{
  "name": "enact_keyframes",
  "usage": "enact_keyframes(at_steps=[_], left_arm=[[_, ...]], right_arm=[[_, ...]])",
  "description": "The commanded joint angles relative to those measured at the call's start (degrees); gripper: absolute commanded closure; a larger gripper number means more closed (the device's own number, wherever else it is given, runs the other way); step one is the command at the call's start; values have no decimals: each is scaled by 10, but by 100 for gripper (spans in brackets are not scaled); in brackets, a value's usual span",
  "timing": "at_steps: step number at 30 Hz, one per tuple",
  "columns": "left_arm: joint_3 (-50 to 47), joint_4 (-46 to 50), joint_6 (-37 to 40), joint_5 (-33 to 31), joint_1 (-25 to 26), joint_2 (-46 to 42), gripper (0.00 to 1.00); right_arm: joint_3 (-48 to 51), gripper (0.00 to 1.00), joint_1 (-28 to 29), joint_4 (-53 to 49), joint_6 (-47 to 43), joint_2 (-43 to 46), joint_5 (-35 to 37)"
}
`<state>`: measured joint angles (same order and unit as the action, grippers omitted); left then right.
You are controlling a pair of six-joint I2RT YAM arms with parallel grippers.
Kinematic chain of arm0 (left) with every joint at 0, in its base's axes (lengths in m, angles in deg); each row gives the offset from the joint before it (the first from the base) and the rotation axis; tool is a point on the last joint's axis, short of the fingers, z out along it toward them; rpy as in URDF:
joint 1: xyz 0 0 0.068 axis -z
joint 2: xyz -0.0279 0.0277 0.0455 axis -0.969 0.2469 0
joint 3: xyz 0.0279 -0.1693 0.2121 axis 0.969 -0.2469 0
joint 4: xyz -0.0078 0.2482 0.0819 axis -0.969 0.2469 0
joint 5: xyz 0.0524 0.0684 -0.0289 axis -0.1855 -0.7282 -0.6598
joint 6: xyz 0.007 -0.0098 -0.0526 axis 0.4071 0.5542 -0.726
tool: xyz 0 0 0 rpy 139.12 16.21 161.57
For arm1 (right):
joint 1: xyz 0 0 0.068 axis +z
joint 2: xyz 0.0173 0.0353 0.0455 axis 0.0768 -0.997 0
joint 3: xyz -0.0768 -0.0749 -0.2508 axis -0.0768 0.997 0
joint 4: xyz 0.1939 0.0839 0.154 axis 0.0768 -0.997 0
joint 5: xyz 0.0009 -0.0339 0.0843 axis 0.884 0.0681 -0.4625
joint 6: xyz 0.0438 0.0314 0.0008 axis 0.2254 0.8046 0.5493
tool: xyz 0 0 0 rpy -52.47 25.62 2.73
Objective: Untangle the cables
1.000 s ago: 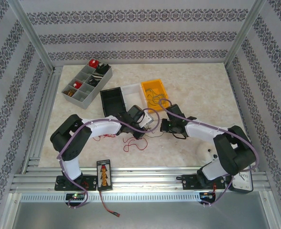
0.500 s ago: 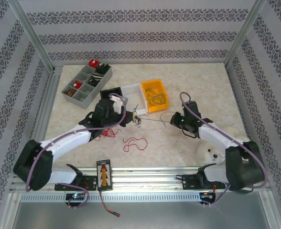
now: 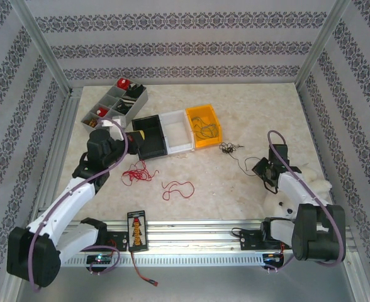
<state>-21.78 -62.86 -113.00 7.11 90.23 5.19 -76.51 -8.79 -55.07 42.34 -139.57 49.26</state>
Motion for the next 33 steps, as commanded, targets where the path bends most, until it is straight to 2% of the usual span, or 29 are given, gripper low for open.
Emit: enact_keyframes(at_steps=[1,3,4,6,10,12,15,19,23,27,33], left_arm=[[7,45,35,2,43,28,100],[22,61,66,-22,88,46,98],[27,62,69,-30,104,54,94],[26,41,56,-36,125,74,77],[24,-3,23,-60,150,117,62],[32,-1,25,-96,172,140,55],[43,-5,17,-129,197,172,51],[55,-14,-1,-143,213,202,50],[58,-20,-19,-152,217,213,50],[59,-18,-31,-151,218,217,50],[56,-14,-40,-158,219,213,50]], right_arm=[[-4,100,0,-4,-13,5,-18],[-6,97,2,-10,-15,11,-15],[-7,88,5,-13,-16,16,-13],[-10,66,18,-18,-22,38,-1],[-21,52,56,-35,-30,104,63],[-31,51,71,-33,-41,127,78],[-59,53,85,-23,-70,112,44],[-115,54,102,-28,-122,32,-39],[-156,55,116,-20,-136,-60,-81],[-200,54,128,-20,-141,-140,-87],[-256,53,144,-22,-164,-222,-54]])
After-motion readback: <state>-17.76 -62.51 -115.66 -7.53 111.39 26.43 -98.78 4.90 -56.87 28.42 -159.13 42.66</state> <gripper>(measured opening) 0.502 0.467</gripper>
